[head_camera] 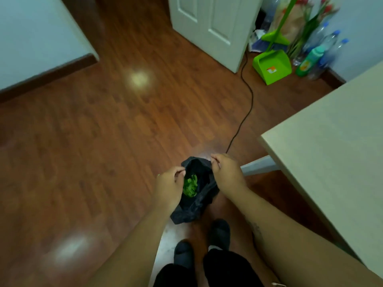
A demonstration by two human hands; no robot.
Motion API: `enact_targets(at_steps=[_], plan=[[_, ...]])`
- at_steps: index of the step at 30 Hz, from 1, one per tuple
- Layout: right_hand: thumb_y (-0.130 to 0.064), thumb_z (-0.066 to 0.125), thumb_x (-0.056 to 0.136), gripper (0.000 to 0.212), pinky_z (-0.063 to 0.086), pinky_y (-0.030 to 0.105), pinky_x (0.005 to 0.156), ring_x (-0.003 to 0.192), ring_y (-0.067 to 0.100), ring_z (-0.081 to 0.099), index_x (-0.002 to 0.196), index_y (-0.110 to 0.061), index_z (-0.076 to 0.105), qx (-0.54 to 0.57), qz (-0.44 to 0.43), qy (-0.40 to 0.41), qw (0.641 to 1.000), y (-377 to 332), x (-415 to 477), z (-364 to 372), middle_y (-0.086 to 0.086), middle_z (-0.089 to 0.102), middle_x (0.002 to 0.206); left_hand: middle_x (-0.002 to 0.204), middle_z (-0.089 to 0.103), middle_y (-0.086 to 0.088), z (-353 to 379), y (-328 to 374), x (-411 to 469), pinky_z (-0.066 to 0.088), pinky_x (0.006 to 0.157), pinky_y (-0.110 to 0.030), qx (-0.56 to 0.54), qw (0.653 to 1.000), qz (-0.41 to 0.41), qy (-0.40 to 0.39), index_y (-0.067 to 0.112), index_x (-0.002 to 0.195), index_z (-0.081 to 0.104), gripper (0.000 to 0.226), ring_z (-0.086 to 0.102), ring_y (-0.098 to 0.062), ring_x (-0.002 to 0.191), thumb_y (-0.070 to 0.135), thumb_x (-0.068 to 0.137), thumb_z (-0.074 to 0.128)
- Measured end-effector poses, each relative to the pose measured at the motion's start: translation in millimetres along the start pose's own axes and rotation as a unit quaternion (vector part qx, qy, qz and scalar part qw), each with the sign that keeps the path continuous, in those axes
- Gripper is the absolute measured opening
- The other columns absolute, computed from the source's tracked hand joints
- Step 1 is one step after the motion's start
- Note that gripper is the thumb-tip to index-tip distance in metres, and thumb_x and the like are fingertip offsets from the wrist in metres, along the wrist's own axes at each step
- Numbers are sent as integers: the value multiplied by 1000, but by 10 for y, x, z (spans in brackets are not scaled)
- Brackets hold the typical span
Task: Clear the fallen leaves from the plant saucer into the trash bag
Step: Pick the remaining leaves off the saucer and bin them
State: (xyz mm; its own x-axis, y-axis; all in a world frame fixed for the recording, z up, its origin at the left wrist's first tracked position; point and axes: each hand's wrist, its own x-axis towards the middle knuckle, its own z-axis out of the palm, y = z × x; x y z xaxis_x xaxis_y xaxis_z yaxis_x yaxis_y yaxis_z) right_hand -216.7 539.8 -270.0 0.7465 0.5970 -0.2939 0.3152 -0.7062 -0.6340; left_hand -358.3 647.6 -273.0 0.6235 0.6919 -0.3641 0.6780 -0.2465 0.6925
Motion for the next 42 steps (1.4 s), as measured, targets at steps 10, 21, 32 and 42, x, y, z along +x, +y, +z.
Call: enact_targets(at_steps=[10, 21, 32, 42], plan=[[-18, 57, 93, 12, 46, 23, 81, 90, 13, 57, 100, -16, 66, -24, -4, 217, 976, -495, -1239, -1352, -1, 62, 96, 90, 64, 6, -554, 1479, -655, 49, 68, -23, 67, 960, 271, -23, 18, 97, 67, 12, 61, -11, 84, 23, 97, 56], [-13, 60, 89, 8, 49, 34, 79, 85, 15, 58, 89, -19, 65, 27, 152, 407, 900, 747, -2434, -2376, -3, 62, 87, 85, 63, 12, 470, 2639, -1325, 51, 73, -26, 45, 907, 381, -173, 30, 88, 63, 8, 60, -6, 83, 28, 93, 57], [-5, 65, 84, 11, 51, 40, 75, 84, 23, 59, 91, -12, 68, 50, 269, 461, 844, 2439, -3334, -3104, -2, 60, 86, 91, 66, 11, 2077, 3569, -2137, 50, 80, -30, 93, 835, 470, -270, 22, 92, 67, 9, 59, -6, 91, 25, 92, 59], [-36, 50, 95, 48, 30, 42, 113, 136, 24, 38, 138, -16, 48, -50, 229, 257, 938, 3153, -3509, -3553, 2, 47, 145, 157, 32, -9, 3257, 3942, -2378, 30, 115, -37, 215, 823, 442, -285, 12, 146, 39, 49, 29, -25, 144, 23, 98, 46]])
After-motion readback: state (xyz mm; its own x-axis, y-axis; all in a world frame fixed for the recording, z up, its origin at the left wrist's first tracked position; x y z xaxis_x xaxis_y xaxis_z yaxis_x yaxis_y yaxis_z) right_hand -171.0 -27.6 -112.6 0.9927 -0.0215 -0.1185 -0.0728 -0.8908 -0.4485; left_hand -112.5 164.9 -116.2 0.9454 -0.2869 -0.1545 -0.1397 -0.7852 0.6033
